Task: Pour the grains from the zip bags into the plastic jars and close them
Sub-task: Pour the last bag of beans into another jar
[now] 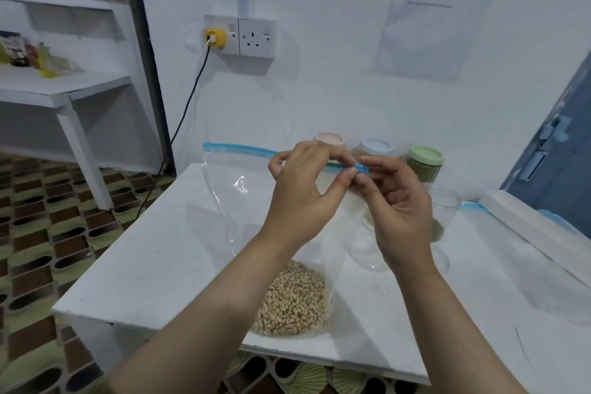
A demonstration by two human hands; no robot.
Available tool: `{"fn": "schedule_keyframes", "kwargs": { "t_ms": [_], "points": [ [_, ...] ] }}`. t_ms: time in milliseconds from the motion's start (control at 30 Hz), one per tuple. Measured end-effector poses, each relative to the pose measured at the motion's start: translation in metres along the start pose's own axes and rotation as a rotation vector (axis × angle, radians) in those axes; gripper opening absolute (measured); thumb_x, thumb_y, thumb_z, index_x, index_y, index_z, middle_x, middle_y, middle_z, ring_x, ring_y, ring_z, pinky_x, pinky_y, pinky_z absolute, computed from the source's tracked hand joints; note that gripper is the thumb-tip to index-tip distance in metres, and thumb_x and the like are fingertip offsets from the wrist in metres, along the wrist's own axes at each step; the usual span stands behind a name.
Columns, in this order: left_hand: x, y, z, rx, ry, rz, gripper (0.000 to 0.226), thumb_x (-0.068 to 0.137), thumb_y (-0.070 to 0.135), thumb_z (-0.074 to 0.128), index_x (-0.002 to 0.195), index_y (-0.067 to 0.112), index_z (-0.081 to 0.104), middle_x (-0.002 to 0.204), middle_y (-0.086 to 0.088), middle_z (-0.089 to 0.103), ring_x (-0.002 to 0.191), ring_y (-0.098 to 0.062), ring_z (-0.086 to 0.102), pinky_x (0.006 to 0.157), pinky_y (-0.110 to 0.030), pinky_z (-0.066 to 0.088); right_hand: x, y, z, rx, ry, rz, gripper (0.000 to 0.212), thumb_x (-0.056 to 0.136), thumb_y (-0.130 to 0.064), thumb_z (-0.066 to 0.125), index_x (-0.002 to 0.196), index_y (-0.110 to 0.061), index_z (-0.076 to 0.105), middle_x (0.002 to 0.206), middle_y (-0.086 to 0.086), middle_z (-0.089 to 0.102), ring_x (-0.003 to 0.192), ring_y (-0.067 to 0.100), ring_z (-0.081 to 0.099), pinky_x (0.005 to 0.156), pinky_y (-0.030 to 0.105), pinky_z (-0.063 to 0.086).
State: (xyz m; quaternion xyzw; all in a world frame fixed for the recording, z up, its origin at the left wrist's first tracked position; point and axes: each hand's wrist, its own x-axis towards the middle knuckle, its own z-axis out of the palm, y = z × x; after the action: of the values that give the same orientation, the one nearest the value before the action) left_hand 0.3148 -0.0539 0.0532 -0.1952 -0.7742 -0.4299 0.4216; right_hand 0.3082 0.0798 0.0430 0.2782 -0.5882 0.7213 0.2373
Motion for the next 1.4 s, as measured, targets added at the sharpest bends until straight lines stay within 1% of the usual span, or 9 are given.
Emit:
{"fn": "schedule_keyframes", "kwargs": {
  "t_ms": [300,500,667,767,867,1000,1133,1267,1400],
  "points": [
    [0.021,-0.061,-0.022,0.260,0.095,-0.131,0.005,0.084,0.032,0.059,0.088,0.034,0.061,0.091,0.018,0.064,0.105,-0.001,0.054,0.106,-0.041,0.014,0.022,0.032,-0.025,0.088,0.204,0.130,0.019,0.090,0.006,0.063,0.104,-0.007,0.066,0.083,0.007,0.071,0.075,0.016,0.069,0.080,0.027,0.056],
    [0.039,-0.114,-0.042,0.513,-0.005,-0.192,0.003,0.088,0.028,0.062,0.088,0.031,0.062,0.082,0.019,0.056,0.106,-0.008,0.052,0.103,-0.038,0.007,0.036,0.072,-0.054,-0.043,0.286,0.270,0.021,0.091,0.002,0.065,0.107,-0.011,0.068,0.082,0.012,0.068,0.075,0.017,0.065,0.082,0.032,0.056],
    [0.040,-0.135,-0.045,0.438,0.009,-0.371,0.008,0.091,0.026,0.059,0.089,0.033,0.060,0.090,0.017,0.062,0.101,-0.006,0.052,0.107,-0.047,0.015,0.046,0.094,-0.065,-0.188,0.297,0.327,0.025,0.090,-0.001,0.066,0.096,-0.024,0.073,0.082,0.006,0.070,0.075,0.013,0.065,0.084,0.034,0.056],
    [0.035,-0.142,-0.042,0.346,0.020,-0.457,0.008,0.091,0.025,0.060,0.086,0.033,0.060,0.087,0.019,0.061,0.094,0.000,0.054,0.102,-0.041,0.020,0.050,0.106,-0.068,-0.256,0.313,0.372,0.026,0.090,-0.001,0.065,0.092,-0.026,0.072,0.080,0.002,0.072,0.072,0.012,0.065,0.077,0.030,0.054],
    [0.029,-0.149,-0.036,0.100,0.052,-0.578,0.008,0.087,0.028,0.060,0.082,0.035,0.061,0.085,0.020,0.062,0.088,0.000,0.057,0.098,-0.033,0.036,0.052,0.117,-0.067,-0.447,0.307,0.379,0.022,0.087,-0.008,0.065,0.093,-0.027,0.072,0.077,0.000,0.071,0.071,0.015,0.063,0.073,0.036,0.051],
    [0.028,-0.136,-0.027,-0.166,0.112,-0.627,0.020,0.095,0.012,0.056,0.086,0.030,0.060,0.084,0.015,0.059,0.088,-0.013,0.063,0.073,-0.011,0.044,0.053,0.115,-0.062,-0.928,0.103,0.241,0.018,0.092,-0.016,0.061,0.107,-0.017,0.071,0.101,0.000,0.062,0.091,0.014,0.055,0.076,0.026,0.040],
    [0.039,-0.117,-0.018,-0.233,0.151,-0.583,0.017,0.098,0.013,0.053,0.091,0.028,0.058,0.093,0.008,0.061,0.074,-0.003,0.068,0.069,-0.007,0.044,0.052,0.106,-0.051,-1.044,-0.295,0.037,0.039,0.094,-0.026,0.061,0.133,-0.023,0.055,0.127,-0.001,0.060,0.120,0.016,0.053,0.106,0.043,0.033],
    [0.057,-0.112,-0.015,-0.277,0.116,-0.568,0.016,0.099,0.015,0.053,0.094,0.028,0.060,0.088,0.002,0.065,0.071,-0.003,0.065,0.081,-0.026,0.050,0.054,0.087,-0.029,-0.939,-0.525,-0.065,0.034,0.096,-0.038,0.055,0.129,-0.038,0.050,0.115,-0.017,0.056,0.104,-0.002,0.046,0.105,0.044,0.030],
    [0.062,-0.109,-0.016,-0.283,0.144,-0.540,0.016,0.100,0.018,0.052,0.105,0.032,0.060,0.093,0.004,0.063,0.073,-0.003,0.063,0.080,-0.024,0.049,0.068,0.079,-0.019,-1.022,-0.531,-0.099,0.039,0.091,-0.049,0.046,0.125,-0.039,0.060,0.107,-0.008,0.049,0.105,0.009,0.042,0.095,0.039,0.029]
  ]
}}
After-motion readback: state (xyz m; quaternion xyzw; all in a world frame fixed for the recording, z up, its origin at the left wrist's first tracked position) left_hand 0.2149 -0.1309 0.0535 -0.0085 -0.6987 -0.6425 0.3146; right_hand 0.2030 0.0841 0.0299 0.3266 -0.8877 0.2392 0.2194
